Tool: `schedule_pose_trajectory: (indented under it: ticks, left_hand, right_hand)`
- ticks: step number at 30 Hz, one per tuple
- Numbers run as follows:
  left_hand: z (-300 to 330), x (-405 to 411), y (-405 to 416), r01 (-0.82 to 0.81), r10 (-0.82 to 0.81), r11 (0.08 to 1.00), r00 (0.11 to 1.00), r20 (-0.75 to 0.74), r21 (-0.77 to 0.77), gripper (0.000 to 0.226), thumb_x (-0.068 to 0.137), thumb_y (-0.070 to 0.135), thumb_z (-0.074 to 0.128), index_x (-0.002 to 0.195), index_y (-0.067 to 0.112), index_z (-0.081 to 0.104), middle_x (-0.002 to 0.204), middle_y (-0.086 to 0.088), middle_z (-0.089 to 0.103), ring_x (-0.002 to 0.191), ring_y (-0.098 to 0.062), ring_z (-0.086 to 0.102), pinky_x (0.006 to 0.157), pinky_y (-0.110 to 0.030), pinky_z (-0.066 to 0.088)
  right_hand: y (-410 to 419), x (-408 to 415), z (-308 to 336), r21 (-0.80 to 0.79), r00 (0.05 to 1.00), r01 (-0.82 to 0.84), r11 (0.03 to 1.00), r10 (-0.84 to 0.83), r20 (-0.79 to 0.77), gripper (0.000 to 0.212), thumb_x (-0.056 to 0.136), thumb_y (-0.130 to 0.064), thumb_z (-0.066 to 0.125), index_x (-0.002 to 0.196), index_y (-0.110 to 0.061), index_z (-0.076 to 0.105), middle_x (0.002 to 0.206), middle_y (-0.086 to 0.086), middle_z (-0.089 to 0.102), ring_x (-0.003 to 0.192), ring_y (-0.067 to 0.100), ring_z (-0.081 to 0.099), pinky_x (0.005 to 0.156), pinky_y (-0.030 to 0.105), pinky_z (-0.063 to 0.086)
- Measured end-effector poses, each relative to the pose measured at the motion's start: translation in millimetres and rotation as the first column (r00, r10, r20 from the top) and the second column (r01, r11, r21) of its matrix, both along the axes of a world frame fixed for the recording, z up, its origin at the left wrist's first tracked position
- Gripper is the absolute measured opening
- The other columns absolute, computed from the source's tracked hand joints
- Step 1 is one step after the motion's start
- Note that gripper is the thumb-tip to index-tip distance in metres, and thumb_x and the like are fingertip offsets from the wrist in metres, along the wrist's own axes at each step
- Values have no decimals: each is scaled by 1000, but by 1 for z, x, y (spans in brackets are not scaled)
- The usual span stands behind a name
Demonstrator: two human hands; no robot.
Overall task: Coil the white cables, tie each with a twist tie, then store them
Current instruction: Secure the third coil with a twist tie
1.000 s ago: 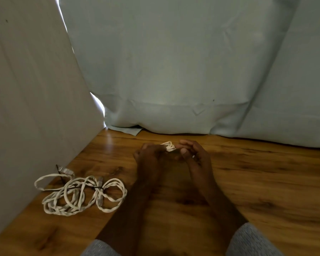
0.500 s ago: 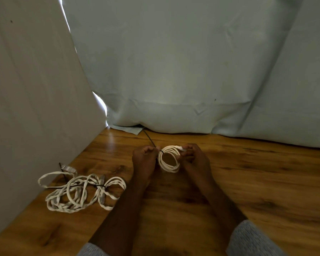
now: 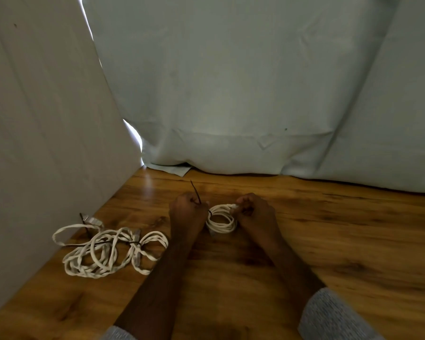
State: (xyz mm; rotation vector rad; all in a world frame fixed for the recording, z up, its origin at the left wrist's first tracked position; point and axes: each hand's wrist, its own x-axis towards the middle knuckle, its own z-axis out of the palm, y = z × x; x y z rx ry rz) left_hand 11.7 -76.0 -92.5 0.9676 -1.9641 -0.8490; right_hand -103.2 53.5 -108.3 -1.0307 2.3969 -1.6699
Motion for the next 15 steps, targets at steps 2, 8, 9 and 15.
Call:
schedule_pose_trajectory:
  ticks: [2, 8, 9, 15]
  left_hand:
    - [1, 1, 0, -22, 22, 1000, 999, -38, -13, 20, 81, 18, 75, 69, 14, 59, 66, 4, 59, 63, -11, 56, 53, -20, 36]
    - [4, 1, 1, -77, 61, 993, 985, -163, -92, 24, 76, 12, 77, 80, 17, 53, 71, -2, 56, 66, -18, 56, 60, -29, 46]
    - [3, 2, 1, -80, 60, 990, 984, -170, -113, 25, 76, 13, 77, 81, 17, 53, 71, -2, 55, 68, -20, 56, 63, -32, 48]
    - [6, 28, 24, -9, -48, 972, 971, -234, -236, 19, 82, 3, 71, 75, 16, 58, 65, 5, 56, 59, -7, 53, 53, -17, 42]
  right_hand:
    - [-1, 0, -1, 9, 1000, 8, 1000, -8, -12, 16, 82, -20, 80, 94, -23, 69, 86, -12, 69, 77, -3, 64, 63, 7, 46]
    - [0, 5, 1, 24, 995, 24, 999, -21, -100, 7, 86, -26, 76, 88, -24, 70, 84, -14, 67, 78, -3, 62, 67, 10, 45]
    - [0, 7, 3, 22, 992, 33, 999, -30, -124, 6, 87, -28, 76, 87, -25, 70, 83, -14, 67, 77, -3, 61, 67, 10, 44]
    - [1, 28, 16, -33, 937, -9, 999, -3, -348, 12, 88, -23, 73, 79, -25, 66, 81, -12, 62, 77, 3, 56, 70, 16, 42]
